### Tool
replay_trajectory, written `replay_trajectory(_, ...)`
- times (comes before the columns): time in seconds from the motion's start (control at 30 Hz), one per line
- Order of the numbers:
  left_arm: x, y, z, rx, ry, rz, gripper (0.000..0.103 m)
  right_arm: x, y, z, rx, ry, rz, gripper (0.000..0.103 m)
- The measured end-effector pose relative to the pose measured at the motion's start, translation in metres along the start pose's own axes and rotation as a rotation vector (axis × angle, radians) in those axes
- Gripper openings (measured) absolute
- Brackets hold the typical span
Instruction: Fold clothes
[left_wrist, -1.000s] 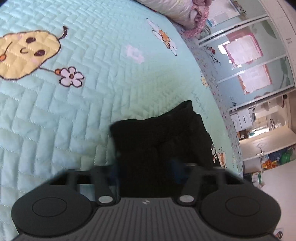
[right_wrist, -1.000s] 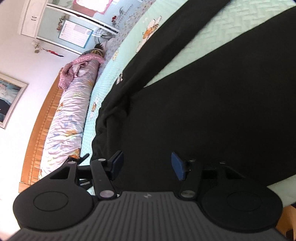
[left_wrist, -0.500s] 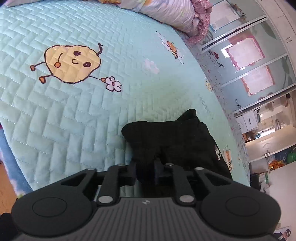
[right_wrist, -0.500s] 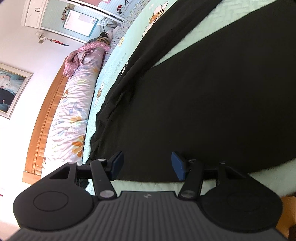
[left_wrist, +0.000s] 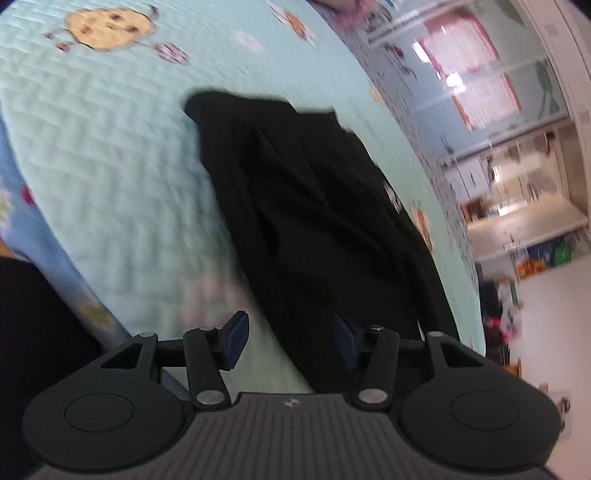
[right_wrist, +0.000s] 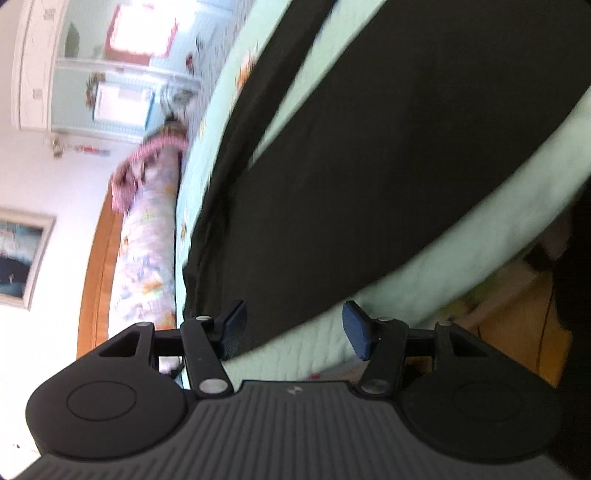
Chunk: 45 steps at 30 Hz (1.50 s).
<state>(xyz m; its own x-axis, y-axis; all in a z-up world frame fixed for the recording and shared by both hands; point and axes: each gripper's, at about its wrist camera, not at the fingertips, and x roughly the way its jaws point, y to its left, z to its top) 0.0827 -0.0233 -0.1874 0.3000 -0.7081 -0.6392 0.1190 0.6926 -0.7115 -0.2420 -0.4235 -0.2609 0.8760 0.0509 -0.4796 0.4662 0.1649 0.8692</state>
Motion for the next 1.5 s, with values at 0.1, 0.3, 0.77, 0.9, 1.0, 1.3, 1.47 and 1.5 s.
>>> replay_trajectory(0.1,0.008,-0.012,-0.005,0.038,0.028,-0.017,0.053,-0.027,-0.008,0.014,0.027,-0.107,-0.004,0.059)
replay_trajectory(0.3,0.020,-0.036,-0.015,0.121,0.070,-0.050,0.053,-0.088,-0.027,0.050,0.026,-0.327,-0.057,0.059)
replay_trajectory(0.77,0.048,-0.069,-0.024,0.206,0.124,-0.022,0.053,-0.184,-0.116,0.107,0.176,-0.687,-0.204,0.071)
replay_trajectory(0.9,0.046,-0.080,-0.025,0.234,0.119,-0.030,0.053,-0.180,-0.113,0.110,0.121,-0.711,-0.244,0.042)
replay_trajectory(1.0,0.045,-0.082,-0.023,0.243,0.106,-0.031,0.053,-0.196,-0.102,0.113,0.086,-0.769,-0.344,0.044)
replay_trajectory(1.3,0.062,-0.084,-0.031,0.248,0.153,-0.071,0.053,-0.096,-0.010,0.122,-0.153,-0.515,-0.068,0.069)
replay_trajectory(1.47,0.053,-0.082,-0.025,0.278,0.129,-0.090,0.053,-0.008,0.024,0.125,-0.157,-0.325,-0.015,0.068)
replay_trajectory(1.5,0.051,-0.080,-0.022,0.275,0.120,-0.093,0.053,0.006,0.031,0.124,-0.163,-0.297,-0.008,0.068)
